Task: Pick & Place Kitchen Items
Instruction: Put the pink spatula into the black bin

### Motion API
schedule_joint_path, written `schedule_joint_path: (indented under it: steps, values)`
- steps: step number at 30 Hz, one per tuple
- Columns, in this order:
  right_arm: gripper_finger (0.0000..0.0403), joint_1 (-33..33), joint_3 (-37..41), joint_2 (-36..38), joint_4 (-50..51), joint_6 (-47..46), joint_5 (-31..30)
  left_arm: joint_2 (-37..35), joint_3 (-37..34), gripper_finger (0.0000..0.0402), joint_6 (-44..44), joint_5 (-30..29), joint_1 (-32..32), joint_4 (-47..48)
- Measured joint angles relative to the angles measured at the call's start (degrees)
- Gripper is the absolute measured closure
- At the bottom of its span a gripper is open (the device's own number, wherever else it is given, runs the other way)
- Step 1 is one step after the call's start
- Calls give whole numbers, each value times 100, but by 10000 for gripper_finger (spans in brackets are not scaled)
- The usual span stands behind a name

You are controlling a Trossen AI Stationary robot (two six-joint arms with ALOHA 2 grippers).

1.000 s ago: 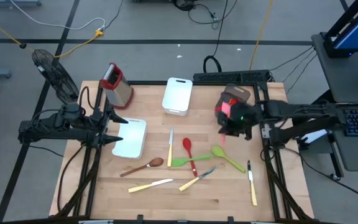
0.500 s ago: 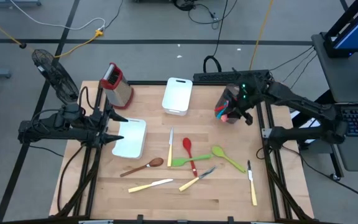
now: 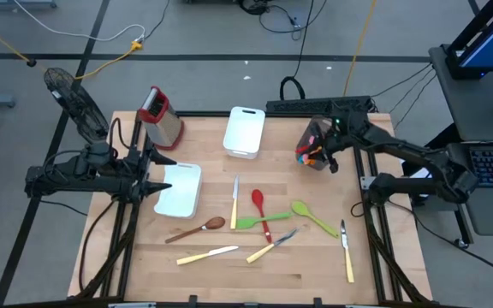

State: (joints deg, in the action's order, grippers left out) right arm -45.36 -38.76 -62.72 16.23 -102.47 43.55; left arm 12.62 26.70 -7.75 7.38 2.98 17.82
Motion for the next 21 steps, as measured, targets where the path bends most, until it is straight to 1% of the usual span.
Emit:
schedule_joint_path:
  steps: [3, 7, 11, 15, 21]
  values:
    - [358, -120, 152, 0, -165, 19, -1, 0, 0, 34, -28, 1, 0, -2]
    - [355, -279, 159, 0, -167, 251, -42, 0, 0, 34, -28, 0, 0, -2]
    - [350, -425, 159, 0, -159, 289, -160, 0, 0, 34, -26, 0, -2, -2]
    - [340, -577, 159, 0, -145, 311, -166, 0, 0, 34, -26, 0, 0, -2]
    - [321, -869, 159, 0, -140, 718, -195, 0, 0, 34, -33, 0, 0, -4]
